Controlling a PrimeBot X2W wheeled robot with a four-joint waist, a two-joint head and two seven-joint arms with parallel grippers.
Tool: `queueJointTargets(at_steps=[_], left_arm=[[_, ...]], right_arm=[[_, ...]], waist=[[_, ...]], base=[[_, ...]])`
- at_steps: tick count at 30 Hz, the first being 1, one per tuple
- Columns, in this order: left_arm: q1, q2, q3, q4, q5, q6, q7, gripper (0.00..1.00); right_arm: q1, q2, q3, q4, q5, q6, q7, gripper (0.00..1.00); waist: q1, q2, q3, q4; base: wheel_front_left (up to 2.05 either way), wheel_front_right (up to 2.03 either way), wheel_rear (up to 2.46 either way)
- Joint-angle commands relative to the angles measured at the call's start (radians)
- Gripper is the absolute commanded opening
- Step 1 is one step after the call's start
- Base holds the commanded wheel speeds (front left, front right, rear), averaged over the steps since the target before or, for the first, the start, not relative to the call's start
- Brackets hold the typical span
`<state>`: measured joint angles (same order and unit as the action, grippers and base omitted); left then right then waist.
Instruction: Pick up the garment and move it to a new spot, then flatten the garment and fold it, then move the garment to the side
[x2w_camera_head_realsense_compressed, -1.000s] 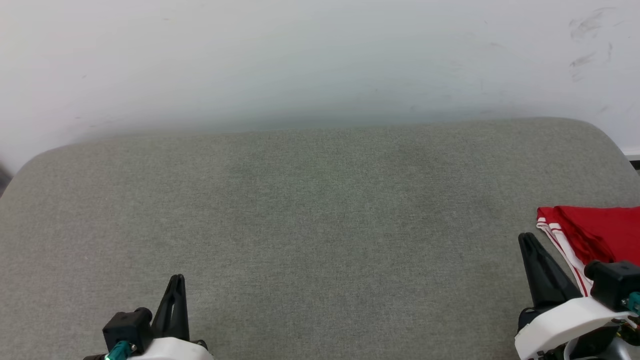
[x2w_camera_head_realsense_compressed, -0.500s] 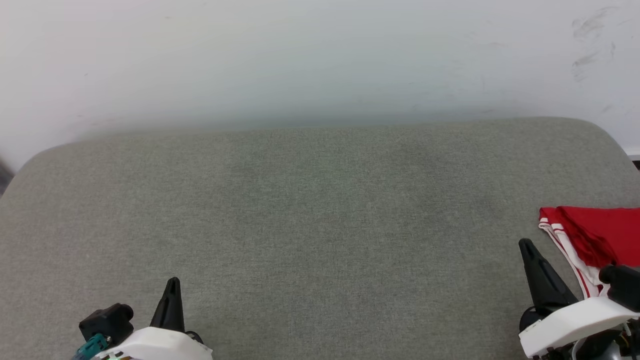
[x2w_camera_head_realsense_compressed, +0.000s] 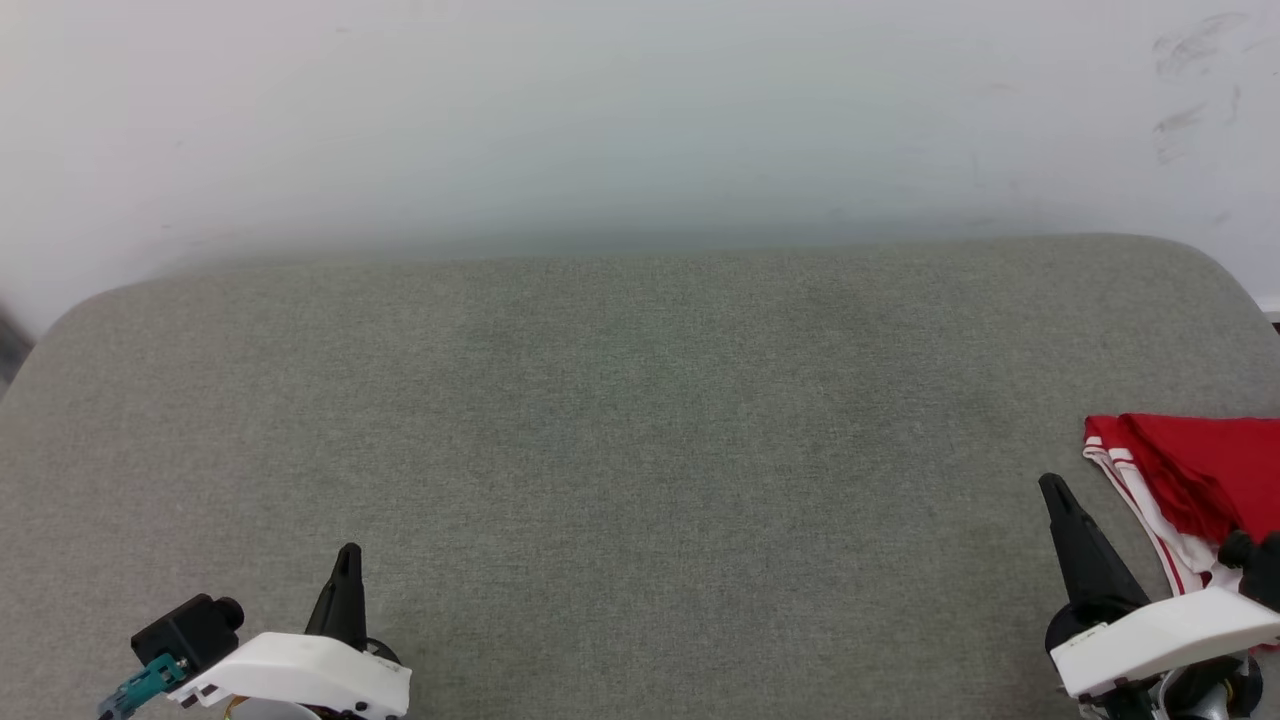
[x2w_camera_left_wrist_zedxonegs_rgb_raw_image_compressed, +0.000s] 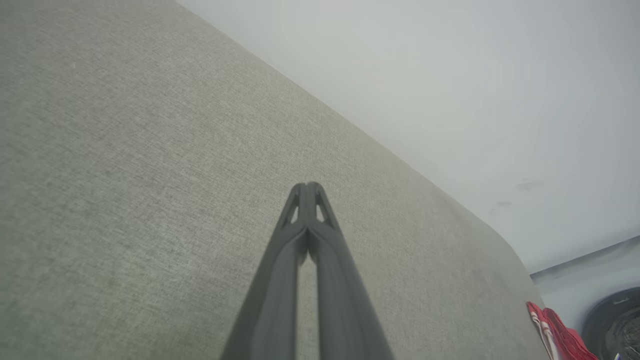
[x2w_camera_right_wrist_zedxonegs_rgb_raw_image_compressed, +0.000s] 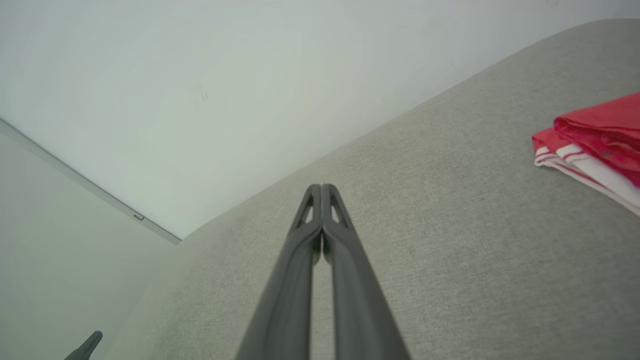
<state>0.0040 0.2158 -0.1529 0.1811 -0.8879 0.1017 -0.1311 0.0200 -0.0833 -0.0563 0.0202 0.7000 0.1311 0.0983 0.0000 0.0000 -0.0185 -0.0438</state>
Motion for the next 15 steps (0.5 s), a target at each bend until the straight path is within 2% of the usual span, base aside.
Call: queueJointTargets(at_steps=[1, 15], left_arm=[[-0.032, 0.001, 0.016, -0.009, -0.026, -0.011, 0.007, 0.00], [-0.050, -0.031, 0.066, 0.004, -0.176, -0.059, 0.055, 0.00]], right_arm=[[-0.035, 0.002, -0.005, -0.003, 0.034, 0.000, 0.001, 0.00], [-0.057, 0.009, -0.016, 0.044, 0.218, 0.000, 0.004, 0.00]], waist=[[0.0000, 0.0000, 0.000, 0.001], [0.0000, 0.0000, 0.004, 0.007]], base=[[0.00, 0.00, 0.00], [0.00, 0.00, 0.00]])
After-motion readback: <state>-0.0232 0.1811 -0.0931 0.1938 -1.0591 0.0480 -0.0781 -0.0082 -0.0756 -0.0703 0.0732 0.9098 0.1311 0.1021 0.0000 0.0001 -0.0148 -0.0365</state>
